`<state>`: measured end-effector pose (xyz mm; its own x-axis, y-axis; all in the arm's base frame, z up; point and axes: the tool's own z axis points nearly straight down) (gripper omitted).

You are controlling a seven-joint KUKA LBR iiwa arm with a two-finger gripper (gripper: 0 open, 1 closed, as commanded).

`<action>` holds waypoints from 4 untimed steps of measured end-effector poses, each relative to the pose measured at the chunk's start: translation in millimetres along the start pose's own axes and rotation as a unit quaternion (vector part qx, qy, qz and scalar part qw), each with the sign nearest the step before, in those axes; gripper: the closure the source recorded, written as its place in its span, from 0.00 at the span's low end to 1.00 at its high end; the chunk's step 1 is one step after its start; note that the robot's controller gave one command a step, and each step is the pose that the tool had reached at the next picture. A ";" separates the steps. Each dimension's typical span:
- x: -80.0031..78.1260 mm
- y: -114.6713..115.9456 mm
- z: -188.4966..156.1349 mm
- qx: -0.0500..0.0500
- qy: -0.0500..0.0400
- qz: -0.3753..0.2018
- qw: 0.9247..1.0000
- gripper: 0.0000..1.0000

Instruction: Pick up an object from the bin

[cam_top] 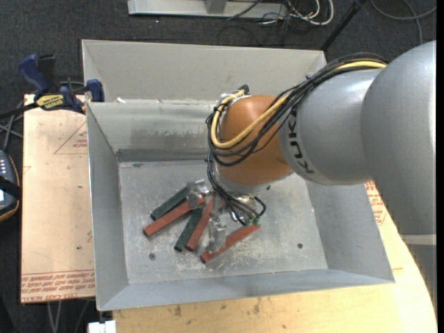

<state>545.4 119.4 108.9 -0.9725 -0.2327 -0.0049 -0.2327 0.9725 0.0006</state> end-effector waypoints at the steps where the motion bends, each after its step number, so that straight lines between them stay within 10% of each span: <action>1: 8.4 16.7 31.6 0.000 0.001 0.060 0.998 0.00; 2: -67.0 -6.1 34.6 0.000 -0.002 0.066 0.998 1.00; 4: -81.8 -7.7 35.9 -0.001 0.002 -0.018 1.000 1.00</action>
Offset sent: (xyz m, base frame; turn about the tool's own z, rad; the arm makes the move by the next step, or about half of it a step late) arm 0.0638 0.0088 -0.0379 0.1299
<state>626.9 131.0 73.4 -0.9635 -0.2676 -0.0013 -0.2676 0.9635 0.0021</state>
